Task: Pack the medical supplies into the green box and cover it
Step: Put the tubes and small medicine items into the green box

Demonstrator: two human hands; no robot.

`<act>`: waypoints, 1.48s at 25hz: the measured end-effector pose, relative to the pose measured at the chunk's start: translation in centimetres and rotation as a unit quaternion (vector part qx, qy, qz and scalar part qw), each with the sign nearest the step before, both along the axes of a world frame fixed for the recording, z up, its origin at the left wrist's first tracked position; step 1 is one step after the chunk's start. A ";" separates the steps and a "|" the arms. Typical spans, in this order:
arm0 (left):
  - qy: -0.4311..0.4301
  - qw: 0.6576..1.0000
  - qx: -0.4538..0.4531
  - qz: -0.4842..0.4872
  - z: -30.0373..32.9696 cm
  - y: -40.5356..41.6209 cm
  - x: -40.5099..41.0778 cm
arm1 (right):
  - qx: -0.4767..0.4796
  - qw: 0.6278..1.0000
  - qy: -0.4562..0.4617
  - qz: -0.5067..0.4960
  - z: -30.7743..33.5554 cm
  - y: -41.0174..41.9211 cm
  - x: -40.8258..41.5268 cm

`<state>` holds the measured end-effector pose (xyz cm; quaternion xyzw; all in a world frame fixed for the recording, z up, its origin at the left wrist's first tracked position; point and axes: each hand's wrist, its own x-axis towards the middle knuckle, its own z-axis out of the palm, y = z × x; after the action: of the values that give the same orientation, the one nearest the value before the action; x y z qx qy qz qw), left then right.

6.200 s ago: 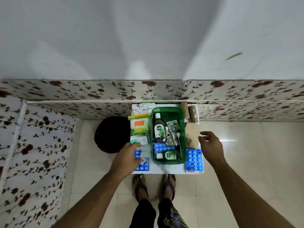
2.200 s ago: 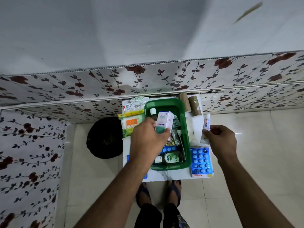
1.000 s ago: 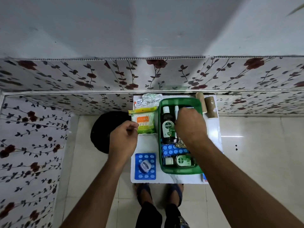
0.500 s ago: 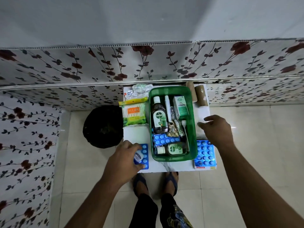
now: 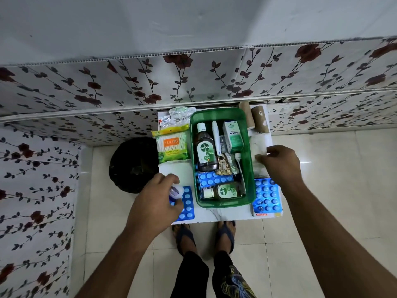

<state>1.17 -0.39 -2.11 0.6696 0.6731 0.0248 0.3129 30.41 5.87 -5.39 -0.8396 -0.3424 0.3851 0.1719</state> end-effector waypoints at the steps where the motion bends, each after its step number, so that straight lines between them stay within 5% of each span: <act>1: -0.030 0.998 0.036 0.030 1.5 0.8 0.2 | 0.018 1.000 -0.006 -0.012 0.7 -0.2 0.3; 5: -0.102 0.986 0.120 0.056 5.5 6.0 4.0 | 0.117 0.987 0.042 -0.104 3.3 -0.5 0.5; 15: 0.017 0.995 -0.092 -0.023 0.5 10.0 12.4 | 0.123 0.984 0.087 -0.099 4.2 0.5 0.0; 19: -0.079 0.996 -0.015 0.041 2.1 10.1 10.4 | 0.121 0.986 0.080 -0.082 5.1 1.3 -0.4; 22: -0.175 0.970 0.072 0.151 3.9 10.4 6.8 | 0.106 0.990 0.089 -0.012 5.9 1.8 -3.6; 27: -0.174 0.950 0.083 0.247 2.2 9.2 2.1 | 0.035 0.990 0.027 0.132 2.7 3.6 -10.0; 37: -0.157 0.955 0.043 0.246 -1.3 6.4 -0.7 | 0.077 0.958 -0.103 0.258 1.5 4.7 -10.9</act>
<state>0.46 6.06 -3.39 0.4836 0.7578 0.2347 0.3698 19.47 10.62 -3.88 -0.7421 -0.5917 0.3003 0.0947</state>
